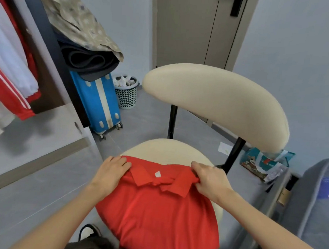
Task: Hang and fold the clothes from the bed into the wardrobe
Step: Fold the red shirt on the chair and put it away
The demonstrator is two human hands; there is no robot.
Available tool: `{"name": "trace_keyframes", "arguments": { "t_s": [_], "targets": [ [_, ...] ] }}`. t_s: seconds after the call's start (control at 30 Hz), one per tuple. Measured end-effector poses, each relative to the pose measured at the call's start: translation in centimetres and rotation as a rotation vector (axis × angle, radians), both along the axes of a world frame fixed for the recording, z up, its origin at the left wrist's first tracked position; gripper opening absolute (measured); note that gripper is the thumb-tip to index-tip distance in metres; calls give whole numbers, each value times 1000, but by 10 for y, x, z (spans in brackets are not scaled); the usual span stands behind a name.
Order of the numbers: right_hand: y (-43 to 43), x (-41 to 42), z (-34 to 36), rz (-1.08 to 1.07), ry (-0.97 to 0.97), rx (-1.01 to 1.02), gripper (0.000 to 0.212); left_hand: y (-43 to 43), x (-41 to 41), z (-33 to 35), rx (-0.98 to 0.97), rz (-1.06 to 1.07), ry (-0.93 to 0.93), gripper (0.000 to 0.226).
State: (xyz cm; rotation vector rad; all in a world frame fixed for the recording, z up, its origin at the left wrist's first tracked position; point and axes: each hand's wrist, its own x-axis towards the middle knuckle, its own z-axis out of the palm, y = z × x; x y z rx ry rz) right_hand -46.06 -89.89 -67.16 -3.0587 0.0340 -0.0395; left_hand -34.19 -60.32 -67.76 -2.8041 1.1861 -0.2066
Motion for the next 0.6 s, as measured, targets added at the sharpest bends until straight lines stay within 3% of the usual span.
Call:
{"name": "trace_keyframes", "arguments": {
  "t_s": [0.17, 0.27, 0.37, 0.47, 0.53, 0.6],
  "targets": [
    [17, -48, -18, 165, 365, -37, 61, 31, -36, -20, 371, 60, 315, 64],
    [17, -63, -20, 187, 520, 14, 85, 42, -49, -25, 336, 156, 451, 81],
    [20, -67, -24, 175, 387, 74, 81, 33, -60, -29, 86, 235, 527, 102],
    [33, -67, -30, 51, 283, 384, 61, 11, -69, -30, -256, 319, 560, 108],
    [43, -68, -35, -52, 268, 502, 59, 1, -72, -32, -289, 395, 550, 99],
    [50, -69, -40, -125, 255, 517, 55, -3, -74, -33, -171, 427, 504, 76]
  ]
}}
